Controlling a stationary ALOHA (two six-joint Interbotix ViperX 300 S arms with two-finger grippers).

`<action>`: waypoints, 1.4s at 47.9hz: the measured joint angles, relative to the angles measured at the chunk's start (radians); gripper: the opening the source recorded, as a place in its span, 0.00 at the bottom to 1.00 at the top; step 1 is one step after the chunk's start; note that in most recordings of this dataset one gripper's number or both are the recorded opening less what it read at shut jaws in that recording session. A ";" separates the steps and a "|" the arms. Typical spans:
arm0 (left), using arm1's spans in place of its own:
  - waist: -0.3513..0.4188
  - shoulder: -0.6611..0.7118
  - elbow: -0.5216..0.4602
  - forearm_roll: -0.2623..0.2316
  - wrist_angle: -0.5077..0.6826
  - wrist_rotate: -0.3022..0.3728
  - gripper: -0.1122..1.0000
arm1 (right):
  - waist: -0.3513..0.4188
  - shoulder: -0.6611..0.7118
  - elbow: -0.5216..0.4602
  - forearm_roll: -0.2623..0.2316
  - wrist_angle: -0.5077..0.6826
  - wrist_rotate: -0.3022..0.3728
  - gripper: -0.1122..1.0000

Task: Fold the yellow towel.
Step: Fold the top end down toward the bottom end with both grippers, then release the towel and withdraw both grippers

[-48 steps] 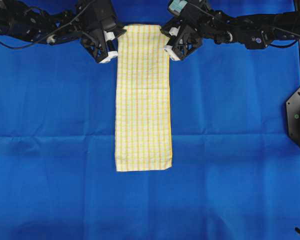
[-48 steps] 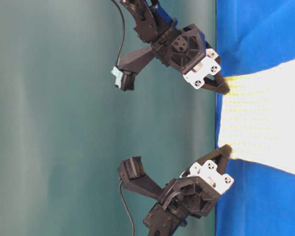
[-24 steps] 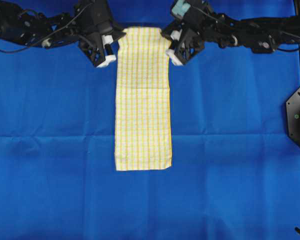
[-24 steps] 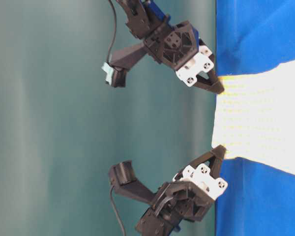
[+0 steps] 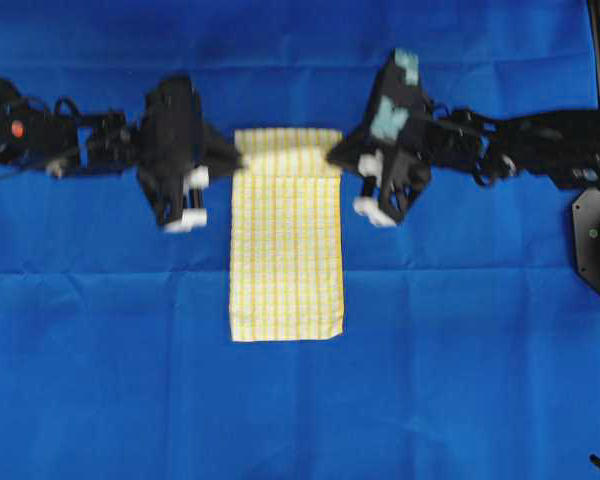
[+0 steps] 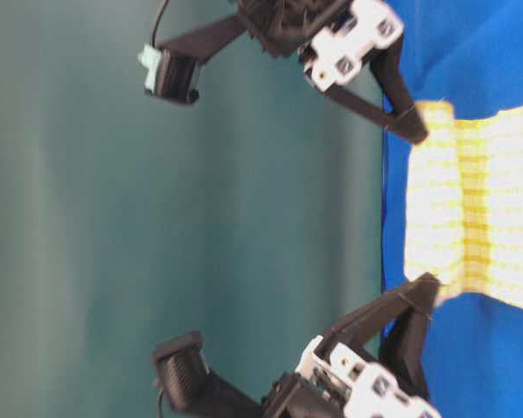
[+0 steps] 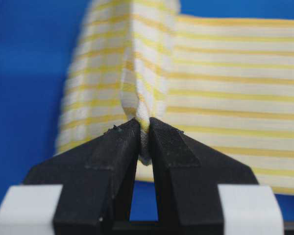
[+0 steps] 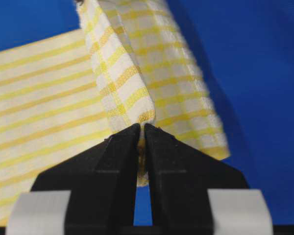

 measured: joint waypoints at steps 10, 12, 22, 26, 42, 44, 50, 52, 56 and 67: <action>-0.143 -0.008 0.006 0.002 0.003 -0.061 0.15 | 0.133 -0.015 0.032 0.026 -0.020 0.023 0.13; -0.169 -0.008 0.006 0.000 0.002 -0.077 0.15 | 0.160 -0.015 0.034 0.031 -0.023 0.023 0.13; -0.268 -0.008 0.003 -0.003 -0.003 -0.138 0.15 | 0.253 -0.015 0.034 0.052 -0.026 0.023 0.13; -0.291 -0.008 -0.002 -0.005 0.000 -0.150 0.15 | 0.279 -0.015 0.032 0.067 -0.026 0.025 0.13; -0.364 0.017 -0.029 -0.005 0.006 -0.153 0.15 | 0.348 0.011 0.015 0.081 -0.025 0.025 0.13; -0.364 0.025 -0.032 -0.003 0.006 -0.153 0.15 | 0.348 0.018 0.014 0.081 -0.025 0.025 0.13; -0.365 0.051 -0.034 -0.003 0.005 -0.155 0.15 | 0.353 0.046 0.003 0.081 -0.023 0.023 0.13; -0.365 0.058 -0.032 -0.005 0.006 -0.155 0.15 | 0.354 0.054 0.000 0.081 -0.023 0.025 0.13; -0.367 0.071 -0.034 -0.005 0.005 -0.155 0.15 | 0.356 0.064 -0.005 0.081 -0.023 0.025 0.13; -0.368 0.078 -0.034 -0.003 0.005 -0.155 0.15 | 0.357 0.071 -0.011 0.081 -0.017 0.025 0.14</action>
